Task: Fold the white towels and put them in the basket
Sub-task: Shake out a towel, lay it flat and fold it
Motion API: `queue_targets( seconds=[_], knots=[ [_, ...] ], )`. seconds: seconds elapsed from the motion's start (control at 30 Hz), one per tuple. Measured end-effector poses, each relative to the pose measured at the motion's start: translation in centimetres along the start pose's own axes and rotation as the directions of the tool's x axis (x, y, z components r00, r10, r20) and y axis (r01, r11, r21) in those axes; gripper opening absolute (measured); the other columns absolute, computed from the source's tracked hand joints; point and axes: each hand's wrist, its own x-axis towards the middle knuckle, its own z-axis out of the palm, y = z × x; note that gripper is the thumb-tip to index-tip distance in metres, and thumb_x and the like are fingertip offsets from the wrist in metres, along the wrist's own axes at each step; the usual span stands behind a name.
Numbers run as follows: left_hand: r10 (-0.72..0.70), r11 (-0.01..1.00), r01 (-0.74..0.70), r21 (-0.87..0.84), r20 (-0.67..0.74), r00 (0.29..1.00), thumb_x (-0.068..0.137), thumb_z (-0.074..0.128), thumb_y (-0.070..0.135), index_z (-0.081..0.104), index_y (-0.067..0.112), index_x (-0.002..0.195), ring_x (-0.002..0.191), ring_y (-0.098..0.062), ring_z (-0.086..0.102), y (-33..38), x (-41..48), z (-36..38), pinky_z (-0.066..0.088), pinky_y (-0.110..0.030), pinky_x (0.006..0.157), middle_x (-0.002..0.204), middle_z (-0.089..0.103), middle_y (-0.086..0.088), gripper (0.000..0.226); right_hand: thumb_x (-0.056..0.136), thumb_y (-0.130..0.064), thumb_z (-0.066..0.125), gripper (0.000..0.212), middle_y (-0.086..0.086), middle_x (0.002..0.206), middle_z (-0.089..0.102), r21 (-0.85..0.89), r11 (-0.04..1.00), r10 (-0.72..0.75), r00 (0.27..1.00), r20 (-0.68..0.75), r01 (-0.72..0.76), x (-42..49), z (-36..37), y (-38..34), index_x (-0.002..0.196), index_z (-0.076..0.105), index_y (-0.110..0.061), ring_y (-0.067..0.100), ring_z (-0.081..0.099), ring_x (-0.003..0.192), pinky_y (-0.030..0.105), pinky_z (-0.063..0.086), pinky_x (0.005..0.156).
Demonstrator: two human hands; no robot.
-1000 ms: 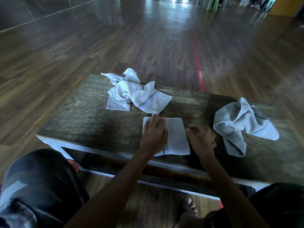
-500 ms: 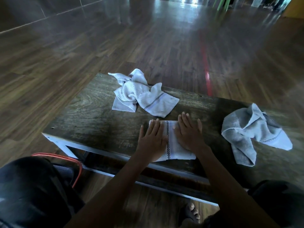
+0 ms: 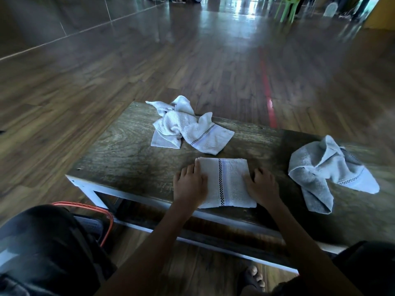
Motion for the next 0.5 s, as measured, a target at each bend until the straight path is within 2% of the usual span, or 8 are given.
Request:
queue_targets(
  seconds=[0.07, 0.17, 0.3, 0.4, 0.43, 0.5],
  knots=[
    [-0.046, 0.999, 0.046, 0.014, 0.019, 0.999, 0.098, 0.033, 0.038, 0.012, 0.012, 0.150, 0.132, -0.026, 0.035, 0.9, -0.4, -0.9, 0.030, -0.045, 0.104, 0.145, 0.038, -0.007, 0.062, 0.091, -0.057, 0.033, 0.059, 0.011, 0.145, 0.034, -0.022, 0.999, 0.023, 0.999, -0.030, -0.024, -1.7, 0.1, 0.3, 0.122, 0.054, -0.012, 0.030, 0.027, 0.135, 0.048, 0.021, 0.110],
    [-0.096, 0.995, 0.099, -0.031, 0.094, 0.991, 0.097, 0.038, 0.033, 0.012, 0.011, 0.149, 0.130, -0.031, 0.038, 2.1, -0.7, -1.4, 0.034, -0.048, 0.101, 0.144, 0.034, -0.013, 0.062, 0.091, -0.056, 0.039, 0.055, 0.012, 0.143, 0.032, -0.017, 1.000, 0.017, 1.000, -0.014, -0.017, -3.4, 0.0, -0.2, 0.125, 0.053, -0.014, 0.029, 0.025, 0.133, 0.046, 0.021, 0.108],
    [-0.162, 0.953, 0.198, -0.230, 0.167, 0.972, 0.095, 0.041, 0.029, 0.021, 0.012, 0.145, 0.123, -0.035, 0.045, 2.2, -0.8, -1.5, 0.040, -0.050, 0.098, 0.138, 0.038, -0.017, 0.056, 0.091, -0.052, 0.046, 0.054, 0.013, 0.146, 0.025, 0.064, 0.994, 0.089, 0.993, 0.071, -0.094, -3.8, -0.5, -0.9, 0.127, 0.050, -0.012, 0.031, 0.019, 0.135, 0.048, 0.018, 0.111],
    [-0.166, 0.904, 0.214, -0.371, 0.157, 0.974, 0.093, 0.044, 0.024, 0.024, 0.009, 0.143, 0.125, -0.036, 0.043, 2.1, -1.3, -1.5, 0.039, -0.052, 0.101, 0.139, 0.037, -0.019, 0.056, 0.088, -0.051, 0.050, 0.056, 0.013, 0.147, 0.018, 0.133, 0.974, 0.164, 0.977, 0.139, -0.182, -3.7, -1.2, -1.3, 0.125, 0.051, -0.010, 0.032, 0.014, 0.135, 0.047, 0.020, 0.111],
    [-0.164, 0.872, 0.219, -0.438, 0.160, 0.973, 0.093, 0.044, 0.021, 0.025, 0.008, 0.143, 0.125, -0.036, 0.042, 2.2, -1.5, -1.7, 0.038, -0.050, 0.102, 0.140, 0.036, -0.019, 0.055, 0.087, -0.052, 0.051, 0.056, 0.013, 0.146, 0.020, 0.163, 0.964, 0.181, 0.970, 0.165, -0.208, -3.5, -1.2, -1.4, 0.123, 0.052, -0.009, 0.032, 0.016, 0.133, 0.046, 0.023, 0.110],
    [-0.153, 0.775, 0.231, -0.587, 0.181, 0.972, 0.093, 0.045, 0.014, 0.024, 0.008, 0.143, 0.127, -0.035, 0.039, 2.5, -1.8, -1.9, 0.035, -0.041, 0.102, 0.141, 0.032, -0.018, 0.055, 0.083, -0.056, 0.052, 0.056, 0.014, 0.138, 0.033, 0.201, 0.952, 0.196, 0.964, 0.181, -0.232, -3.2, -1.4, -1.7, 0.114, 0.056, -0.009, 0.033, 0.032, 0.125, 0.046, 0.032, 0.104]
  ],
)
